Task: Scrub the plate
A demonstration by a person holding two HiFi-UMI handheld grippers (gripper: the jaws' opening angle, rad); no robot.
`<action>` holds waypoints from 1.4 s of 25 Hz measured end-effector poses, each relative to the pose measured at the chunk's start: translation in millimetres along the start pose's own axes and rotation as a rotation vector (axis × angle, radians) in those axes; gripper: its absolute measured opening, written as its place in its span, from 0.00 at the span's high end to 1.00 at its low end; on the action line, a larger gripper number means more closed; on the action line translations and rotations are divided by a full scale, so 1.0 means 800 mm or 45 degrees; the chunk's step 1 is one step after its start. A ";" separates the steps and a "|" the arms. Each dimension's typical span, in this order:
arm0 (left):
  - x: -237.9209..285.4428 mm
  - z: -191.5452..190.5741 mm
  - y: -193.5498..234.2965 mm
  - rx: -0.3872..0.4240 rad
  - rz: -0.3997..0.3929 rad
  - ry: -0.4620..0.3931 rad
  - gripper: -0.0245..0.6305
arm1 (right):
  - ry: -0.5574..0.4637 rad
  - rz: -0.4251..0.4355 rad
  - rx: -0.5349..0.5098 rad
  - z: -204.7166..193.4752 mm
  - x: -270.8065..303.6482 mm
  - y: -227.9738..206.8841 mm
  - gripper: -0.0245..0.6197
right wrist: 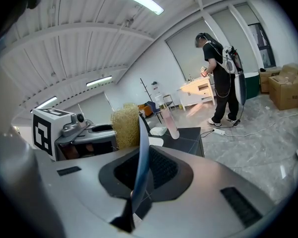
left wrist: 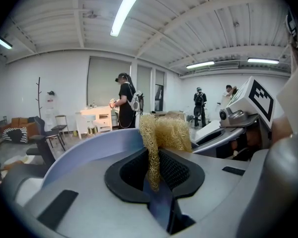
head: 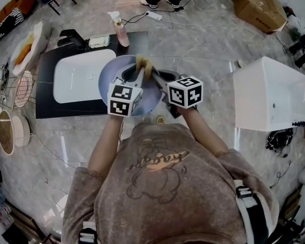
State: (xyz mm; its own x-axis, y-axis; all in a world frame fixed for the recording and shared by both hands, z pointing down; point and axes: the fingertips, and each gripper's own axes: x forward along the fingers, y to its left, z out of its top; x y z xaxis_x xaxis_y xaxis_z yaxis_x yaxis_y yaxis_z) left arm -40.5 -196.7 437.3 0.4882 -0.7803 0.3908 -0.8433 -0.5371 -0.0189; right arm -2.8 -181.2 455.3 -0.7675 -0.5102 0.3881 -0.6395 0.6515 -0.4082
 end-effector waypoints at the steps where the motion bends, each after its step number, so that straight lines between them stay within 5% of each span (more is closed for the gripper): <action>1: -0.001 0.001 0.001 -0.003 0.007 -0.002 0.86 | -0.001 -0.001 0.000 0.000 -0.001 0.000 0.92; 16: -0.020 0.004 0.039 -0.034 0.185 -0.017 0.86 | -0.026 -0.032 0.024 -0.008 -0.019 0.003 0.92; 35: -0.026 -0.058 0.109 0.010 0.390 0.203 0.86 | -0.083 -0.152 0.003 0.000 -0.029 -0.016 0.90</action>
State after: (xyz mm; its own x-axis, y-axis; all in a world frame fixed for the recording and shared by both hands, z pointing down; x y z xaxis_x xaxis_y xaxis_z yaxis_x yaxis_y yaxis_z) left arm -134.9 -212.7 470.5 0.1707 -0.8463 0.5045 -0.9434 -0.2882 -0.1643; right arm 22.8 -177.6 451.5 -0.6872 -0.6194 0.3795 -0.7264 0.5828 -0.3643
